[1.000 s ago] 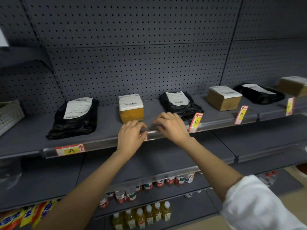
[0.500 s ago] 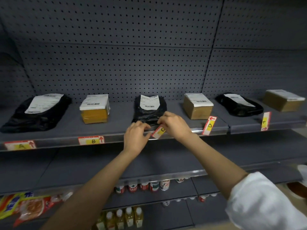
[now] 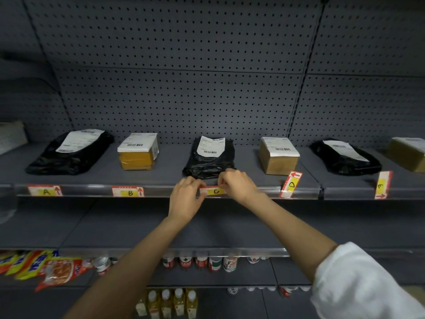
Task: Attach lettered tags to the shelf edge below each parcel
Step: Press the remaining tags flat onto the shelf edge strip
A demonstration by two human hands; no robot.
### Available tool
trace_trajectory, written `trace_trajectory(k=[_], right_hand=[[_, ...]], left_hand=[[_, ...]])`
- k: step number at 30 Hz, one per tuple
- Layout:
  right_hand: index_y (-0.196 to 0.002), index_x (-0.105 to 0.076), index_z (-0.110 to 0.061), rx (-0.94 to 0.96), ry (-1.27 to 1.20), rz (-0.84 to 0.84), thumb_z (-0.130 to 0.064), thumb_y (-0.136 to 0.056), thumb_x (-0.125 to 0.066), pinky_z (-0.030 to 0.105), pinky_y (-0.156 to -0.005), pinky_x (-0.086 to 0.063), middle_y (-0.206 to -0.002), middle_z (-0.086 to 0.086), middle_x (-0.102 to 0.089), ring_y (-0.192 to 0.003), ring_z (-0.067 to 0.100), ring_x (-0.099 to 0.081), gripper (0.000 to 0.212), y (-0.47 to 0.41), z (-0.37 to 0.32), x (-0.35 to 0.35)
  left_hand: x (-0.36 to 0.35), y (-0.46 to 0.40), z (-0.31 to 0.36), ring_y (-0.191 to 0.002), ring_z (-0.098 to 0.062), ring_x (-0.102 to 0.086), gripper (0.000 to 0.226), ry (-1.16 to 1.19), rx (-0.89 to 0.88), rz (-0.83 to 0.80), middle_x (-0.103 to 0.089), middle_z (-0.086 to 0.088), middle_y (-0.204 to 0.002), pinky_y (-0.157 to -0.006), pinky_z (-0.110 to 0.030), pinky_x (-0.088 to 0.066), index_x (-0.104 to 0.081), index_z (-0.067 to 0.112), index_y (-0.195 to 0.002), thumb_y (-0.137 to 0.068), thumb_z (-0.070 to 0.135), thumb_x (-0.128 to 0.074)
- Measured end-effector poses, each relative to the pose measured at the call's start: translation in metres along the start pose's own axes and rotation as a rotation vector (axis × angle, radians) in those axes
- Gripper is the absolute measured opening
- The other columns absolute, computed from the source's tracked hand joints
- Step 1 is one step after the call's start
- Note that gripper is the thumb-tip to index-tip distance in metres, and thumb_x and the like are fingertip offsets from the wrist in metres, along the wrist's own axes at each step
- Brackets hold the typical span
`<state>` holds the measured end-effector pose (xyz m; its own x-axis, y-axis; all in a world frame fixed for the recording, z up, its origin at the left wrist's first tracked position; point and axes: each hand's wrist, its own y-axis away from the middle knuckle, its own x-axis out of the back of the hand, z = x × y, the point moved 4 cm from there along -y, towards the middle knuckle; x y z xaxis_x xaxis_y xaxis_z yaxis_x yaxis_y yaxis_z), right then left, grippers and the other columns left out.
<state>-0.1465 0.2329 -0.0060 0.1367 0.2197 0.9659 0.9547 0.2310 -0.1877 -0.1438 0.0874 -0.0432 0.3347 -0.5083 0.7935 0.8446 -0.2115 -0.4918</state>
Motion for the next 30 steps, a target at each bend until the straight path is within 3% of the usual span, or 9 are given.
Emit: trace_trajectory(k=[13, 18, 23, 26, 30], right_hand=[[-0.098, -0.07, -0.02, 0.004, -0.052, 0.103, -0.016, -0.088, -0.058, 0.037, -0.083, -0.05, -0.11, 0.005, -0.066, -0.1, 0.027, -0.062, 0.017, 0.01, 0.013, -0.012], [-0.103, -0.069, -0.025, 0.08, 0.054, 0.235, -0.023, -0.09, -0.055, 0.035, -0.085, -0.037, -0.108, 0.001, -0.064, -0.102, 0.025, -0.057, 0.019, 0.025, 0.02, -0.012], [-0.109, -0.063, -0.02, -0.139, 0.123, 0.395, -0.019, -0.085, -0.057, 0.038, -0.09, -0.035, -0.119, 0.004, -0.06, -0.109, 0.028, -0.052, 0.025, 0.057, 0.077, 0.014], [-0.116, -0.059, -0.02, -0.289, 0.172, 0.353, -0.015, -0.082, -0.059, 0.037, -0.096, -0.031, -0.13, 0.003, -0.055, -0.118, 0.028, -0.047, 0.034, 0.076, 0.12, 0.031], [-0.118, -0.059, -0.019, -0.292, 0.234, 0.305, -0.012, -0.08, -0.059, 0.034, -0.1, -0.025, -0.13, 0.003, -0.056, -0.121, 0.025, -0.047, 0.038, 0.091, 0.148, 0.041]], left_hand=[[0.012, -0.003, -0.01, -0.101, -0.022, -0.055, 0.029, -0.132, -0.14, -0.11, -0.061, -0.005, -0.109, -0.086, -0.037, -0.048, -0.06, 0.017, -0.113, -0.084, 0.019, -0.063], [0.008, -0.006, -0.007, -0.095, -0.02, -0.055, 0.018, -0.117, -0.144, -0.089, -0.058, -0.005, -0.103, -0.077, -0.038, -0.053, -0.062, 0.014, -0.103, -0.086, 0.02, -0.062], [-0.004, -0.012, 0.023, -0.092, -0.024, -0.056, 0.014, 0.037, -0.214, -0.081, -0.061, -0.006, -0.095, -0.075, -0.042, -0.051, -0.058, 0.014, -0.093, -0.081, 0.018, -0.066], [-0.018, -0.019, 0.054, -0.089, -0.022, -0.058, 0.012, 0.168, -0.197, -0.077, -0.063, -0.004, -0.092, -0.074, -0.038, -0.051, -0.06, 0.015, -0.089, -0.08, 0.017, -0.067], [-0.043, -0.03, 0.101, -0.091, -0.02, -0.058, 0.015, 0.241, -0.243, -0.107, -0.063, -0.002, -0.093, -0.074, -0.032, -0.047, -0.06, 0.017, -0.093, -0.08, 0.018, -0.067]])
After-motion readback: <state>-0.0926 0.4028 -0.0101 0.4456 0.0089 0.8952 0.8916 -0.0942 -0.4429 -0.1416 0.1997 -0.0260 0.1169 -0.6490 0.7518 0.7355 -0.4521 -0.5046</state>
